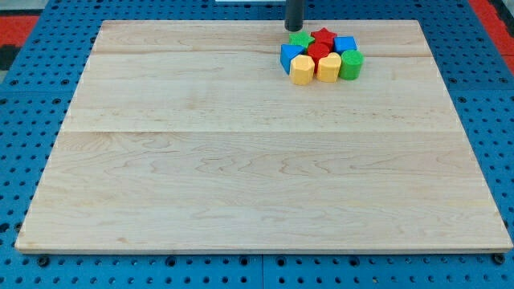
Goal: Place the arm in above the blue cube
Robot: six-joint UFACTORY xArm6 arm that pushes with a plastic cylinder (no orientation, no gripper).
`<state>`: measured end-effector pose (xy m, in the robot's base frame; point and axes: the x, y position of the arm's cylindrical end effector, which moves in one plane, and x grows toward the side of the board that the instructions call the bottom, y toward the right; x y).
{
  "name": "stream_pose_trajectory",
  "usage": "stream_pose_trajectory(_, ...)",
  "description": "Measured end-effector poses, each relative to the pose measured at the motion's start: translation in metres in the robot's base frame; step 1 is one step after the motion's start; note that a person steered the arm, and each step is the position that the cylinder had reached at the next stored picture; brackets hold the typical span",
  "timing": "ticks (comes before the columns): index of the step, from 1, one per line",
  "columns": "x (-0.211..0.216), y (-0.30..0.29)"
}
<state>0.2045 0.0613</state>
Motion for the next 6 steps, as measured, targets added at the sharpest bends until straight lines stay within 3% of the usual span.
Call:
stream_pose_trajectory(1,0.000,0.008)
stream_pose_trajectory(2,0.000,0.080)
stream_pose_trajectory(3,0.021,0.099)
stream_pose_trajectory(4,0.057,0.068)
stream_pose_trajectory(6,0.060,0.066)
